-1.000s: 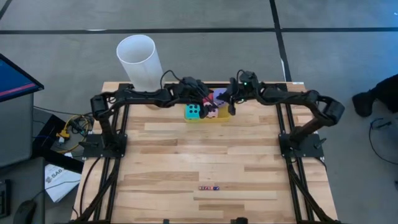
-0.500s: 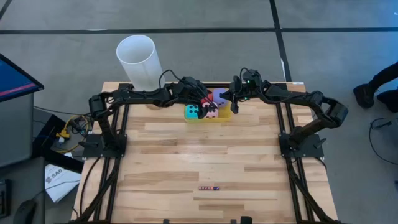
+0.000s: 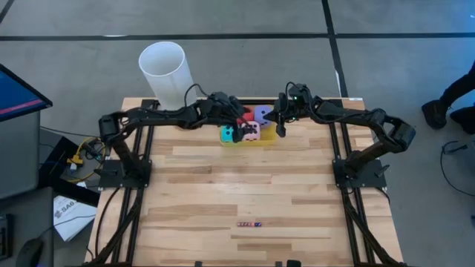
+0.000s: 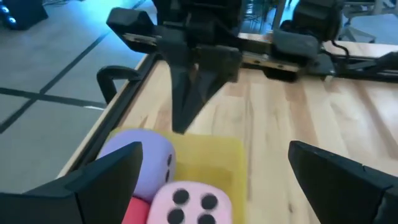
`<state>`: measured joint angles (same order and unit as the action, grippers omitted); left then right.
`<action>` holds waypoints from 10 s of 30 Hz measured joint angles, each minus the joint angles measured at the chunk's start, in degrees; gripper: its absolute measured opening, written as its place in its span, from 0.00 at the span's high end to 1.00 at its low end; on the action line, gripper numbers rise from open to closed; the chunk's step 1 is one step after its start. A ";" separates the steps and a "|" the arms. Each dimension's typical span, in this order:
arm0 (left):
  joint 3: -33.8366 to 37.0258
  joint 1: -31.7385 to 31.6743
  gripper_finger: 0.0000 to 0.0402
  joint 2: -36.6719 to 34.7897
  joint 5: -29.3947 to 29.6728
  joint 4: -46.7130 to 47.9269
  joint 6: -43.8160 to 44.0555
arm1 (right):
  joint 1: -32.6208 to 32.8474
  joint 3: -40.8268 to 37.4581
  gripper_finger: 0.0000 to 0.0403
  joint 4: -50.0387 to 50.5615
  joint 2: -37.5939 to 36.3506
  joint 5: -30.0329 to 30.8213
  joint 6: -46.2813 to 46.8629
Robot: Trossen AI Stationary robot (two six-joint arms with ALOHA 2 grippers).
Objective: Pick & Place Dice
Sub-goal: Adjust the yellow bin, then put the right small purple dice into the yellow bin
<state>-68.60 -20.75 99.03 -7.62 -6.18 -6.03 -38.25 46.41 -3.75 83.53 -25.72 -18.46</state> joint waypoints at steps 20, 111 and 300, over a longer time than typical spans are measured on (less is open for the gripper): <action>19.07 0.87 0.02 -26.49 0.02 -5.16 10.14 | 3.42 0.00 1.00 0.11 0.02 0.09 0.00; 57.13 4.61 0.02 -58.82 0.70 -18.31 2.04 | 21.82 -1.29 0.60 11.73 8.79 24.38 0.02; 57.13 4.61 0.02 -58.80 0.70 -18.31 2.02 | 24.73 -18.67 0.99 -15.91 -23.08 25.78 2.38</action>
<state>-11.46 -16.14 40.23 -6.92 -24.49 -4.01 -13.52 27.75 -19.66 60.45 0.05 -16.08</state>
